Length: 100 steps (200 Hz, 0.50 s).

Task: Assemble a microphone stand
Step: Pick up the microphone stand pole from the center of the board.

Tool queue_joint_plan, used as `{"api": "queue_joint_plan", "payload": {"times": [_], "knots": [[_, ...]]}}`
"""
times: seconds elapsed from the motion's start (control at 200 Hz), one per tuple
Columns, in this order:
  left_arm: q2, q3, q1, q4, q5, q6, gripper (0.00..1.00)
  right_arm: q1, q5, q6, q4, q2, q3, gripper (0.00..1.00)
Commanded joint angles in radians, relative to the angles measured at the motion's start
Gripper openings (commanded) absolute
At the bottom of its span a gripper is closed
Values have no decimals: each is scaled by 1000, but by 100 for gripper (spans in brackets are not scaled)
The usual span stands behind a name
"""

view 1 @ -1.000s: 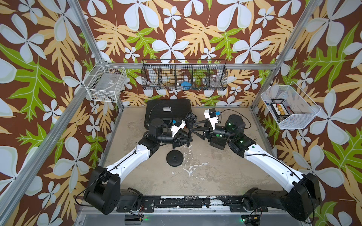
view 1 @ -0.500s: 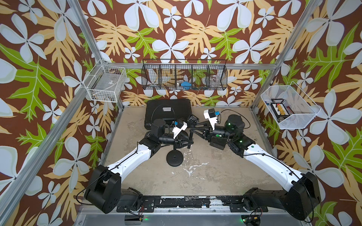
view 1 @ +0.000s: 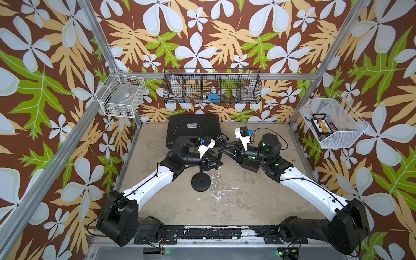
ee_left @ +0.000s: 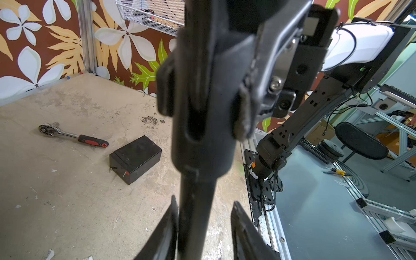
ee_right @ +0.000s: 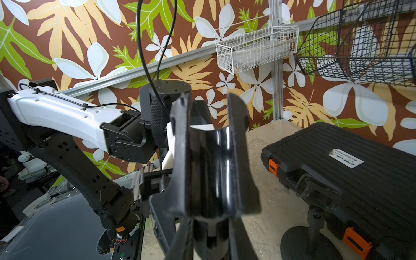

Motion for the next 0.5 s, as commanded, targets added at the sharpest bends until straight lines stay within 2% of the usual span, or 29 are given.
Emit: {"api": "queue_joint_plan", "payload": {"times": [0.0,0.065,0.165,0.24,0.305,0.345,0.435,0.495], "knots": [[-9,2,-1,-4,-10,-3,39,1,11,0,64,-9,-5,0],[-7,2,0,-4,-17,-3,39,1,-14,27,105,-8,-17,0],[4,8,0,-3,-21,-3,29,1,-55,77,178,1,-32,2],[10,13,-1,-2,-19,-1,17,1,-55,84,182,6,-28,4],[7,13,0,-1,-20,5,3,1,-50,84,180,7,-29,7],[2,11,0,-1,-26,8,0,1,-50,85,179,8,-28,14],[-18,4,-1,-1,-49,24,0,1,-45,80,152,13,-19,46],[-31,-4,-1,2,-64,32,0,1,-43,72,124,19,-11,56]]}}
